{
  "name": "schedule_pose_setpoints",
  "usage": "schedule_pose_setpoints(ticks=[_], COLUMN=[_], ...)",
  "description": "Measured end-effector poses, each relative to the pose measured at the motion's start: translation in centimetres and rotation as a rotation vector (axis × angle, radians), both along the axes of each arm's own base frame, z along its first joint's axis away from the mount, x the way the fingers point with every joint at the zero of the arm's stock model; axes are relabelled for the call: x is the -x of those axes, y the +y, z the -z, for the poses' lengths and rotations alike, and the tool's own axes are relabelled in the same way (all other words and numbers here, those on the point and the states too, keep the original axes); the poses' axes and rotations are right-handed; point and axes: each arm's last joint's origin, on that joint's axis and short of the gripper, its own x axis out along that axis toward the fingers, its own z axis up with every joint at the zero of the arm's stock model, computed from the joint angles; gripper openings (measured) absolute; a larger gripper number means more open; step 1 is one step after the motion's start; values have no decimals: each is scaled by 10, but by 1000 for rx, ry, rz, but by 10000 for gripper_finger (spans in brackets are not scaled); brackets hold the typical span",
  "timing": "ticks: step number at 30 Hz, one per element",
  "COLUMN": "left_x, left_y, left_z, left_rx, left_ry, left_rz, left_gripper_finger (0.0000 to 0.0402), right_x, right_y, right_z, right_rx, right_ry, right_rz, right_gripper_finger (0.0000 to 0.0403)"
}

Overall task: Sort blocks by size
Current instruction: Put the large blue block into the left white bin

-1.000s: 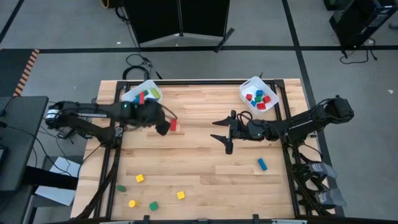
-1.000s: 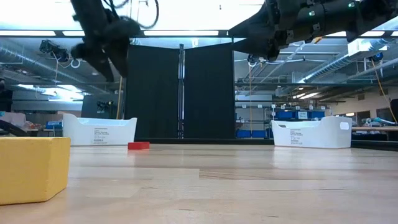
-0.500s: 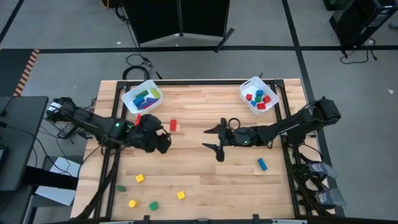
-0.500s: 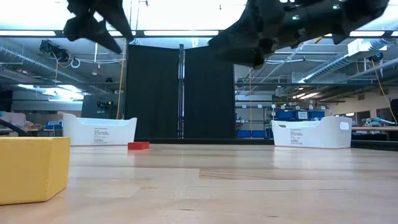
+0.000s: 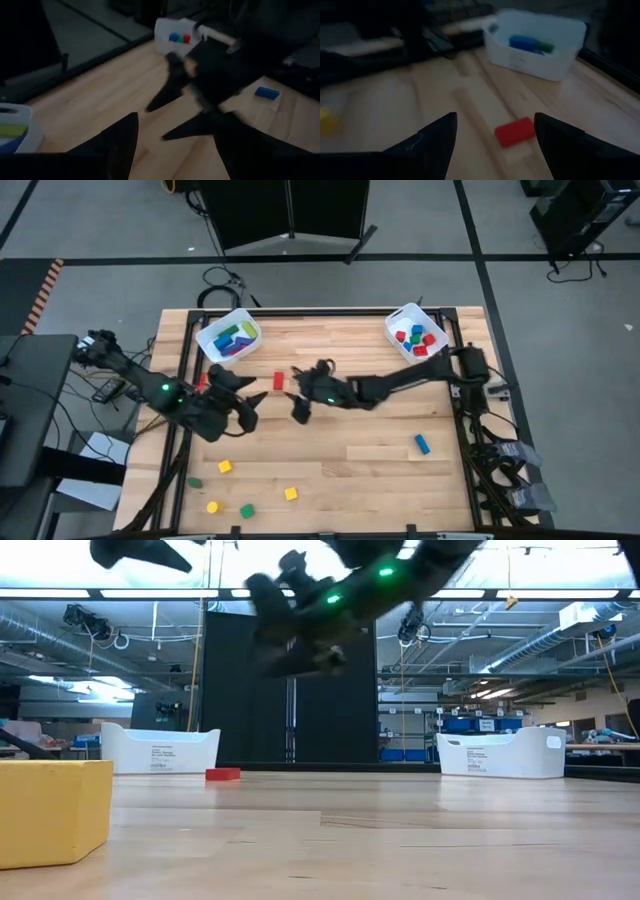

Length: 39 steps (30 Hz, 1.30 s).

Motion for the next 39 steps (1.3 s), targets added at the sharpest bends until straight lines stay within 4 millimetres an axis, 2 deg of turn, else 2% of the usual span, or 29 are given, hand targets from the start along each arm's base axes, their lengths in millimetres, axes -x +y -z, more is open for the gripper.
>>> schedule_pose_setpoints(ticks=[6,9,12,15,17,20,23,28,31,34,36,39], left_x=[15,19,22,25,27,28,27,27,27,27,27,27], left_y=[3,6,8,7,6,5,4,4,5,4,4,4], left_z=[-11,-15,-17,-18,-19,-19,-19,-18,-18,-19,-18,-18], left_rx=[-48,-74,-87,-79,-80,-88,-90,-91,-94,-93,-93,-93], left_ry=[-10,-5,-3,-5,0,11,23,36,33,30,30,31], left_rz=[56,76,88,111,133,159,180,191,186,184,184,184], left_gripper_finger=[257,257,257,257,257,257,257,257,257,257,257,257], right_x=[-41,-51,-45,-26,-9,33,92,196,250,283,294,300], right_y=[-16,-16,-11,-3,5,18,31,53,64,74,83,95], right_z=[1,1,1,1,3,4,2,-13,-15,-13,-10,-2], right_rx=[3,2,4,19,14,-23,-80,-245,-359,-467,-505,-512], right_ry=[117,158,254,342,363,381,397,449,524,568,588,639], right_rz=[44,44,44,37,28,51,96,181,252,309,312,302], right_gripper_finger=[277,277,277,277,277,277,277,277,276,274,273,273])
